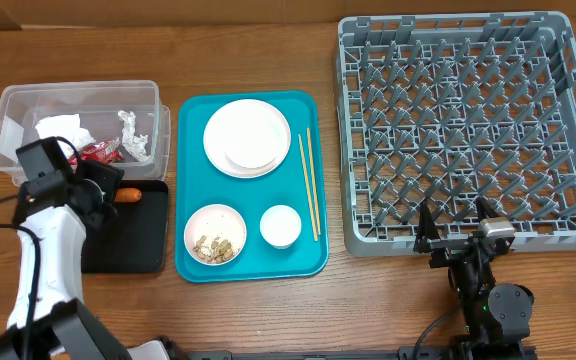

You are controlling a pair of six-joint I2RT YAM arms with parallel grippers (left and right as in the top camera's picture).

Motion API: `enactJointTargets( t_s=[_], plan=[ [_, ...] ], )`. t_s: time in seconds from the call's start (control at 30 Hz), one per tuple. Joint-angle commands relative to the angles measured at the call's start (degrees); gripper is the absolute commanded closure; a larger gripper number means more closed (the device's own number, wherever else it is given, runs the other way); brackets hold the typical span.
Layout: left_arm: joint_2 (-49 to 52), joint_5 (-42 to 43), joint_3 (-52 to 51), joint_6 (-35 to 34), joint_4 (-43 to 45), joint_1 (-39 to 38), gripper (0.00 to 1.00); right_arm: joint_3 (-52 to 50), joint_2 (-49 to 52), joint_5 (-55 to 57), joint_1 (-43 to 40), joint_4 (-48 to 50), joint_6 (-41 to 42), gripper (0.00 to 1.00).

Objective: Sort waste into correct bins and load items into the dishwasher
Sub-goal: 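Carry the carrot left and release it onto the black tray, then move the left gripper back over the rice bowl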

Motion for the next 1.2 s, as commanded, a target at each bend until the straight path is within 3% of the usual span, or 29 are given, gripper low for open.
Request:
enactJointTargets(
  t_s=[0.0,0.33,0.63,0.8,1.17],
  plan=[
    [-4.2,1.4,4.3,5.3,-2.9,0.6,0.40,-0.6,-0.6,0.1,-0.1,0.3,-0.2,0.00],
    [-14.1,8.4,11.7,14.6,-16.0,-1.8,0.50,-0.6,-0.6,0.1,-0.1,0.3,-0.2,0.00],
    [-14.3,0.6,17.8,17.6,-28.1,-17.2,0.51,-0.6,-0.6,0.1,-0.1,0.3,-0.2,0.00],
    [-14.1,-9.2,18.2,16.6,-32.9,-31.6,0.51,-0.6,-0.6,0.1,-0.1,0.3,-0.2,0.00],
    [-7.8,-9.9,18.2,11.3,-32.0,-46.7,0.56,-0.6,-0.6,0.1,-0.1,0.3,-0.2,0.00]
  ],
)
